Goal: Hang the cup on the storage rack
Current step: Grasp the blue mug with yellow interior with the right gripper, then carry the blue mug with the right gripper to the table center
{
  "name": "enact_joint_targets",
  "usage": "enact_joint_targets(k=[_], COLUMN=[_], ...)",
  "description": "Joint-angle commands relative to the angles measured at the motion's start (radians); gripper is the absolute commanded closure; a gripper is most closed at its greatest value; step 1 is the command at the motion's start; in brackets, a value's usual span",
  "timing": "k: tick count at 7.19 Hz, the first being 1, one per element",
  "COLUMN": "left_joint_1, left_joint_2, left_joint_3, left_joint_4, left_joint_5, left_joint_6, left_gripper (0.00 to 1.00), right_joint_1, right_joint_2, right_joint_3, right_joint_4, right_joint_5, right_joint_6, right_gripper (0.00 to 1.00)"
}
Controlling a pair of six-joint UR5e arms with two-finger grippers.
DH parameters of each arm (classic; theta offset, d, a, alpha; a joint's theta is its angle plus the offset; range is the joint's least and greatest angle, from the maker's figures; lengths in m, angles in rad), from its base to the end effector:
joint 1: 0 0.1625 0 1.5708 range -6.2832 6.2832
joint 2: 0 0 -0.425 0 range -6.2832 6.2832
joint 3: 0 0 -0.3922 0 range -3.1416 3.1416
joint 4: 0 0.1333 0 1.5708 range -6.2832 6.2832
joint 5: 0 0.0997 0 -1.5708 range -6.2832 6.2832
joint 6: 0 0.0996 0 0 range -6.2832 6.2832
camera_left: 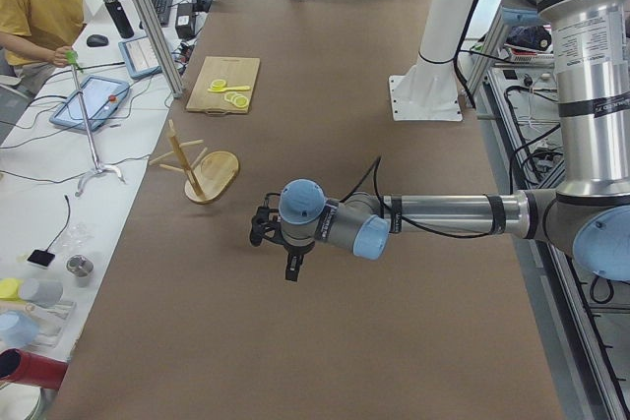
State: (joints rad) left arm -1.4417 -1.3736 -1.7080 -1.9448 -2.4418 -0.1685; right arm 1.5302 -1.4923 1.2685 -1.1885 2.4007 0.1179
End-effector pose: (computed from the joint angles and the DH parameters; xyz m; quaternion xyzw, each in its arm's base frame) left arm -0.0022 -0.4267 0.6330 0.0784 0.4331 0.0483 0.8966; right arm 0.0385 -0.5268 0.7239 0.0404 -0.4064 0.0034 0.9128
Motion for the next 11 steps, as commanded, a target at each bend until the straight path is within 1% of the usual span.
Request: enact_joint_targets(k=[1, 2, 4, 5, 6, 7, 8, 9, 10, 11], left_joint_1=[0.0, 0.001, 0.001, 0.001, 0.001, 0.0, 0.0, 0.001, 0.0, 0.0], left_joint_2=[-0.001, -0.005, -0.007, -0.005, -0.005, -0.005, 0.002, 0.002, 0.002, 0.002], left_joint_3=[0.001, 0.001, -0.005, -0.007, -0.007, -0.005, 0.002, 0.004, 0.001, -0.001], left_joint_4=[-0.003, -0.003, -0.008, -0.009, -0.011, -0.029, -0.072, -0.075, -0.078, -0.1], left_joint_5=[0.0, 0.0, 0.0, -0.002, -0.002, 0.0, 0.0, 0.0, 0.0, 0.0], left_joint_6=[0.0, 0.0, 0.0, 0.0, 0.001, 0.004, 0.003, 0.001, 0.003, 0.001], left_gripper=[0.01, 0.01, 0.01, 0.01, 0.01, 0.01, 0.01, 0.01, 0.01, 0.01], right_joint_1=[-0.033, -0.068, -0.071, -0.071, -0.074, -0.081, -0.088, -0.09, -0.093, -0.116], right_joint_2=[0.113, 0.115, 0.081, 0.072, 0.066, 0.067, 0.07, 0.082, 0.09, 0.099], right_joint_3=[-0.116, -0.118, -0.121, -0.12, -0.121, -0.118, -0.113, -0.109, -0.094, -0.034], right_joint_4=[0.003, 0.001, 0.004, 0.003, 0.003, 0.003, 0.001, 0.001, 0.0, -0.014], right_joint_5=[-0.044, -0.099, -0.11, -0.109, -0.104, -0.103, -0.1, -0.091, -0.059, -0.008], right_joint_6=[-0.003, 0.003, -0.015, -0.014, -0.012, -0.012, -0.009, -0.004, 0.002, 0.066], right_gripper=[0.0, 0.0, 0.0, 0.07, 0.49, 0.98, 1.0, 1.0, 1.0, 1.0])
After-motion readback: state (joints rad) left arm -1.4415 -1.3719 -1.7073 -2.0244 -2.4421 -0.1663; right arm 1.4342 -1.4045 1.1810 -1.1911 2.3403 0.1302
